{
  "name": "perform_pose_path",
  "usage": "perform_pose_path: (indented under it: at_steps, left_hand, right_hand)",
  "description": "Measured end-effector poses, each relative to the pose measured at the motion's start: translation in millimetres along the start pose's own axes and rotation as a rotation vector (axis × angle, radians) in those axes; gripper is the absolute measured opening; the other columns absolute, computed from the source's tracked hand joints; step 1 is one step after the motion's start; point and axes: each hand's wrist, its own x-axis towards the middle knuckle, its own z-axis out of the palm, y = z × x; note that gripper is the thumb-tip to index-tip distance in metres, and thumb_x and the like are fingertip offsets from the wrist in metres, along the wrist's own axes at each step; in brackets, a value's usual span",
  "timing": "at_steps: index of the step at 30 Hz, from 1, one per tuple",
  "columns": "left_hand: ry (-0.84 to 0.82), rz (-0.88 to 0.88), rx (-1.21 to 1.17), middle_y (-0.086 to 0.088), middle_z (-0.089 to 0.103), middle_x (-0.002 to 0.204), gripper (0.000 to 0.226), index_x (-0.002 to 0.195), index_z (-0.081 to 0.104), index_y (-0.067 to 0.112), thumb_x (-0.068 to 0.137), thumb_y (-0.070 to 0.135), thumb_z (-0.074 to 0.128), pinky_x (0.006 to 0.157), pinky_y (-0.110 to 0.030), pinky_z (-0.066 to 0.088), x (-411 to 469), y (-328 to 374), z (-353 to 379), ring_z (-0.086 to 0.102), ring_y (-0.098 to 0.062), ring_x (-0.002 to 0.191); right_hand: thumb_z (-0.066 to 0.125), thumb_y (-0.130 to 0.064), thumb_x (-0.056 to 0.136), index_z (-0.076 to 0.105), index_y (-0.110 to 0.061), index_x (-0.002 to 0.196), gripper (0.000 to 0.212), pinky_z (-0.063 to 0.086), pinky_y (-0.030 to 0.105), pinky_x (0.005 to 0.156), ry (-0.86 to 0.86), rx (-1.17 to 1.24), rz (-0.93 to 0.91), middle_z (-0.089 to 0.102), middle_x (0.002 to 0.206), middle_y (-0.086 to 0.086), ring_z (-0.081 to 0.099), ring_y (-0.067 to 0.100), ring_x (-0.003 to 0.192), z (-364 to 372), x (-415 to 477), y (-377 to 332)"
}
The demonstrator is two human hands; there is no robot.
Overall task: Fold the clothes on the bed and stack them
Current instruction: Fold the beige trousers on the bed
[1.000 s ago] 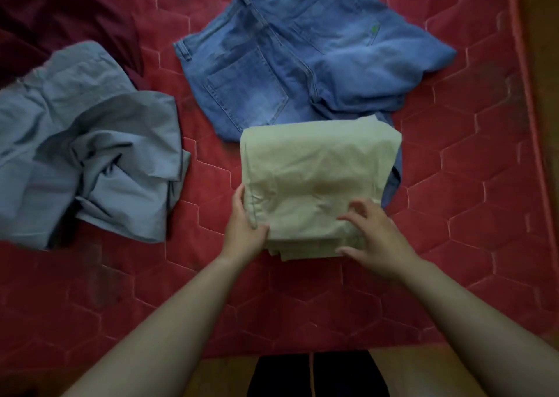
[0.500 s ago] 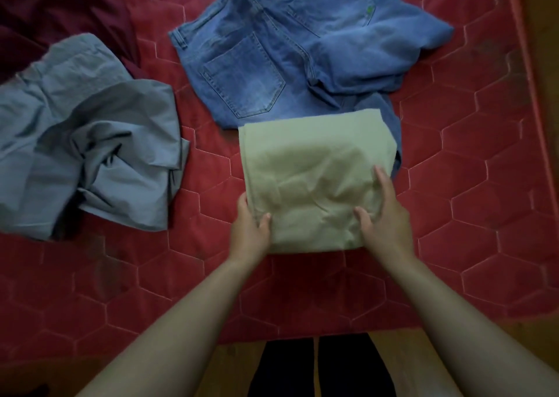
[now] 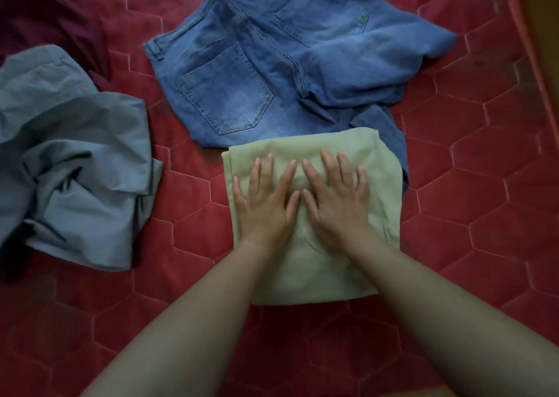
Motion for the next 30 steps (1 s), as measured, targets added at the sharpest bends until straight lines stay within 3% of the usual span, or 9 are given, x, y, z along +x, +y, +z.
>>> perform_pose_path:
  at_steps: [3, 7, 11, 16, 19, 22, 24, 27, 30]
  left_hand:
    - [0.042, 0.037, 0.015, 0.001, 0.022, 0.154, 0.054, 0.142, 0.030, 0.040, 0.089, 0.052, 0.030, 0.109, -0.052, 0.011, 1, -13, 14, 0.018, -0.019, 0.142]
    - [0.026, 0.041, -0.036, 0.000, 0.018, 0.155, 0.055, 0.142, 0.029, 0.041, 0.088, 0.054, 0.029, 0.109, -0.049, 0.007, 2, -16, 3, 0.014, -0.018, 0.142]
    - [0.075, -0.228, -0.189, -0.011, 0.009, 0.152, 0.067, 0.144, 0.018, 0.036, 0.087, 0.046, 0.051, 0.107, -0.054, 0.015, -4, -27, -20, 0.010, -0.027, 0.138]
    - [0.008, -0.340, -0.524, -0.016, 0.037, 0.138, 0.072, 0.146, 0.014, 0.025, 0.089, 0.030, 0.058, 0.089, -0.036, 0.041, -7, -31, -36, 0.047, -0.033, 0.118]
    - [0.081, -0.277, -0.433, -0.004, 0.047, 0.138, 0.061, 0.143, 0.023, 0.028, 0.090, 0.029, 0.054, 0.077, -0.027, 0.036, -4, -37, -42, 0.054, -0.027, 0.114]
    - [0.229, -0.190, -0.473, 0.004, 0.058, 0.126, 0.048, 0.132, 0.040, 0.031, 0.088, 0.028, 0.058, 0.077, -0.018, 0.034, 0, -44, -54, 0.058, -0.020, 0.106]
    - [0.312, -0.250, -0.566, 0.006, 0.062, 0.116, 0.044, 0.125, 0.042, 0.034, 0.086, 0.028, 0.061, 0.078, -0.020, 0.038, 9, -48, -59, 0.059, -0.017, 0.097]
    - [0.201, -0.309, -0.564, -0.003, 0.054, 0.125, 0.055, 0.135, 0.035, 0.025, 0.086, 0.024, 0.061, 0.089, -0.029, 0.041, 19, -49, -48, 0.053, -0.022, 0.109]
    - [0.066, -0.476, -0.582, -0.019, 0.036, 0.138, 0.069, 0.146, 0.017, 0.015, 0.090, 0.028, 0.056, 0.101, -0.036, 0.031, 16, -40, -32, 0.038, -0.033, 0.124]
  right_hand:
    - [0.044, -0.040, 0.091, 0.034, -0.030, 0.142, 0.053, 0.002, 0.045, 0.109, 0.010, -0.017, -0.032, 0.022, 0.154, 0.005, 0.015, 0.026, 0.142, 14, -1, 7]
    - [0.049, -0.040, 0.086, 0.040, -0.027, 0.137, 0.053, 0.013, 0.049, 0.107, 0.043, 0.059, 0.076, 0.022, 0.152, 0.008, 0.016, 0.027, 0.140, -3, -9, 19]
    - [0.061, -0.036, 0.085, 0.036, -0.031, 0.141, 0.062, 0.023, 0.053, 0.105, 0.077, 0.190, 0.336, 0.016, 0.152, 0.013, 0.014, 0.031, 0.138, -26, -24, 36]
    - [0.062, -0.026, 0.087, 0.035, -0.020, 0.142, 0.061, 0.034, 0.037, 0.100, 0.070, 0.436, 0.425, 0.039, 0.132, 0.015, 0.038, 0.029, 0.122, -33, -23, 37]
    - [0.059, -0.019, 0.089, 0.044, -0.017, 0.134, 0.048, 0.036, 0.026, 0.085, 0.119, 0.449, 0.377, 0.049, 0.122, 0.008, 0.048, 0.023, 0.111, -37, -19, 36]
    - [0.059, -0.011, 0.088, 0.052, -0.010, 0.121, 0.034, 0.033, 0.017, 0.079, 0.271, 0.469, 0.295, 0.055, 0.113, 0.008, 0.052, 0.019, 0.103, -46, -11, 34]
    - [0.060, -0.010, 0.087, 0.053, -0.008, 0.118, 0.032, 0.034, 0.014, 0.080, 0.359, 0.490, 0.255, 0.055, 0.110, 0.007, 0.049, 0.014, 0.099, -50, -2, 32]
    - [0.061, -0.019, 0.088, 0.043, -0.012, 0.133, 0.049, 0.037, 0.024, 0.089, 0.225, 0.463, 0.322, 0.044, 0.124, 0.011, 0.045, 0.017, 0.109, -43, 9, 30]
    - [0.066, -0.032, 0.083, 0.022, -0.023, 0.146, 0.077, 0.033, 0.036, 0.100, 0.143, 0.414, 0.424, 0.027, 0.136, 0.014, 0.034, 0.027, 0.122, -33, 10, 34]
